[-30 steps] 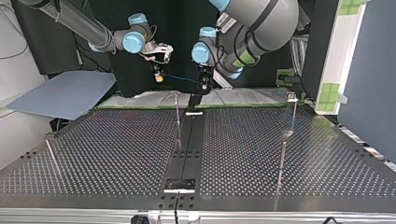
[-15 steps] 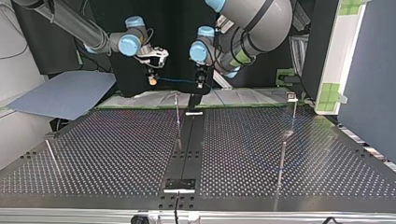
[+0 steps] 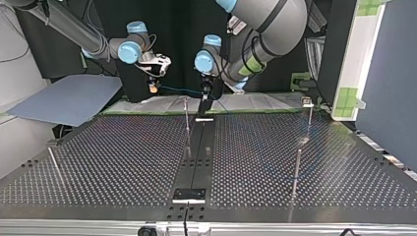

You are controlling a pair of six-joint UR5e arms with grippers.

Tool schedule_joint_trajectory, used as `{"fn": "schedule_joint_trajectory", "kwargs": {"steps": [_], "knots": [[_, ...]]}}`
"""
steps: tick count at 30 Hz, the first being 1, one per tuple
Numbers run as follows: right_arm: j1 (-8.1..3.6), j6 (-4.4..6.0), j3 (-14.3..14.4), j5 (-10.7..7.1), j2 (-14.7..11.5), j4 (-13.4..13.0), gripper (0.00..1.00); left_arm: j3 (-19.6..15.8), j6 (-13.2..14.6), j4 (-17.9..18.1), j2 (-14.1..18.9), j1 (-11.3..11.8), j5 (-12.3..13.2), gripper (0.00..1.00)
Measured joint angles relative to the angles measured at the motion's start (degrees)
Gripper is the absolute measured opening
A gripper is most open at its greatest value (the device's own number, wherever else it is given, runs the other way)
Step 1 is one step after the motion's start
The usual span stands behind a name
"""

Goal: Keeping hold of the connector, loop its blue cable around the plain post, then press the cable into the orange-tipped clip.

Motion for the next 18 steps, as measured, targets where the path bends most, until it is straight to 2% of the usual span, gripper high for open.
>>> {"fn": "schedule_joint_trajectory", "kwargs": {"steps": [5,10,18], "knots": [[-1.45,0.65,-0.03,0.25,0.0,0.42,0.0,1.54,-0.03,-1.48,-0.04,0.05,-0.01,0.0],[-2.61,0.75,-0.28,0.51,0.0,0.88,0.0,2.49,-0.24,-2.01,-0.05,0.21,0.0,0.0],[-3.21,0.55,-0.54,0.52,0.0,0.77,0.0,3.72,-1.73,-2.22,0.0,0.57,0.08,0.0]]}}
